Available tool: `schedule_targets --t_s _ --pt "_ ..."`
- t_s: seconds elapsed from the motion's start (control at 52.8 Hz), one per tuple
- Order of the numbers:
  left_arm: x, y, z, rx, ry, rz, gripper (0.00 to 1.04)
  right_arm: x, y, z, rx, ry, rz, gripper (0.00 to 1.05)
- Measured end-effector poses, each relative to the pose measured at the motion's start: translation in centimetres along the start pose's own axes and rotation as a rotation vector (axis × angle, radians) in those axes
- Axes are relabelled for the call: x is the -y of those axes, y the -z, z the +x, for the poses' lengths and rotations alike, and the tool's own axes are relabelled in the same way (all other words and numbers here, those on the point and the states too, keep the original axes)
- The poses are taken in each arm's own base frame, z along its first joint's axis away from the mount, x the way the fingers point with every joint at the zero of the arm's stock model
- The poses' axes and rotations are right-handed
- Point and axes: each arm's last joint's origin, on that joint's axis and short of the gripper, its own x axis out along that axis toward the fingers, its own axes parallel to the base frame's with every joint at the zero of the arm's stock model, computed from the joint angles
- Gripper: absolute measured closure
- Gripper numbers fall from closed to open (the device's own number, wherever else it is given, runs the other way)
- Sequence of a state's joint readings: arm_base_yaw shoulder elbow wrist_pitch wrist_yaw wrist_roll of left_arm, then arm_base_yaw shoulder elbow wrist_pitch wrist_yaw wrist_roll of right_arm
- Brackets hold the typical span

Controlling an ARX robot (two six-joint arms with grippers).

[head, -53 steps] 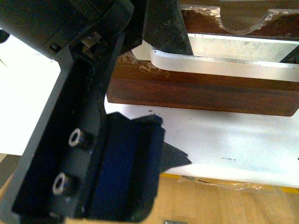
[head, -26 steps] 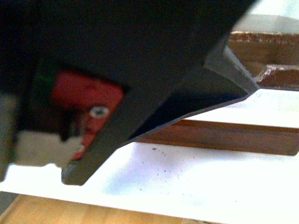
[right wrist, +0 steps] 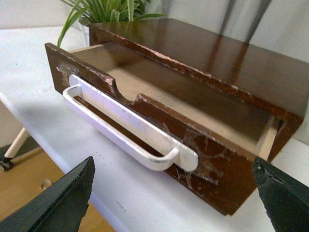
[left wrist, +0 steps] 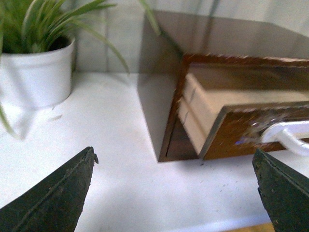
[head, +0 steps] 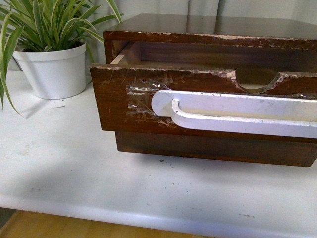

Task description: Open drawer

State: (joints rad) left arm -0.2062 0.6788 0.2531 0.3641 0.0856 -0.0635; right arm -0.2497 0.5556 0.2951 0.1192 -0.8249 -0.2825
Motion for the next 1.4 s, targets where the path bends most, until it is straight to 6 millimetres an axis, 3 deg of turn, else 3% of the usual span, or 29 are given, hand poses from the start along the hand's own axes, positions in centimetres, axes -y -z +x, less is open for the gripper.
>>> schedule_targets --t_s 0.152,0.322,0.474,0.72,0.796,0.909,1.023,1.156,1.269,1.307,1.402 --pt "-0.9 3.7 -3.1 -0.062 -0.179 -0.16 0.06 -1.3 1.8 -1.8 -0.007 0.08 0.111 0.09" --pt "-1.0 4.7 -5.7 -0.03 -0.298 -0.241 0.06 -2.4 2.9 -3.0 0.0 0.145 0.167 0.09" --pt "-1.4 5.2 -6.0 -0.034 -0.422 -0.237 0.06 -2.5 4.1 -2.9 -0.003 0.205 0.235 0.09" --pt "-1.4 5.2 -6.0 -0.029 -0.428 -0.226 0.07 -2.5 4.2 -2.9 0.005 0.228 0.271 0.1" --pt "-1.8 5.6 -6.0 0.045 -0.318 -0.146 0.19 -2.7 4.3 -2.8 0.029 0.389 0.221 0.19" --pt "-2.0 5.3 -6.2 0.084 -0.296 -0.031 0.35 -2.9 4.4 -2.7 0.04 0.561 0.203 0.37" --pt "-2.0 5.3 -6.2 0.08 -0.283 0.017 0.53 -3.4 4.4 -2.4 0.04 0.627 0.202 0.55" --pt "-2.0 5.3 -6.2 0.078 -0.286 0.038 0.74 -4.0 4.7 -2.0 0.042 0.582 0.201 0.75" --pt "-2.0 5.3 -6.2 0.078 -0.288 0.043 0.98 -4.2 5.6 -1.9 0.039 0.589 0.201 0.98" --pt "-2.0 5.3 -6.2 0.078 -0.285 0.043 1.01 -4.2 5.6 -1.9 0.039 0.589 0.2 1.03" --pt "-2.0 5.3 -6.2 0.077 -0.286 0.049 1.01 -4.2 5.6 -1.9 0.04 0.586 0.198 1.04"
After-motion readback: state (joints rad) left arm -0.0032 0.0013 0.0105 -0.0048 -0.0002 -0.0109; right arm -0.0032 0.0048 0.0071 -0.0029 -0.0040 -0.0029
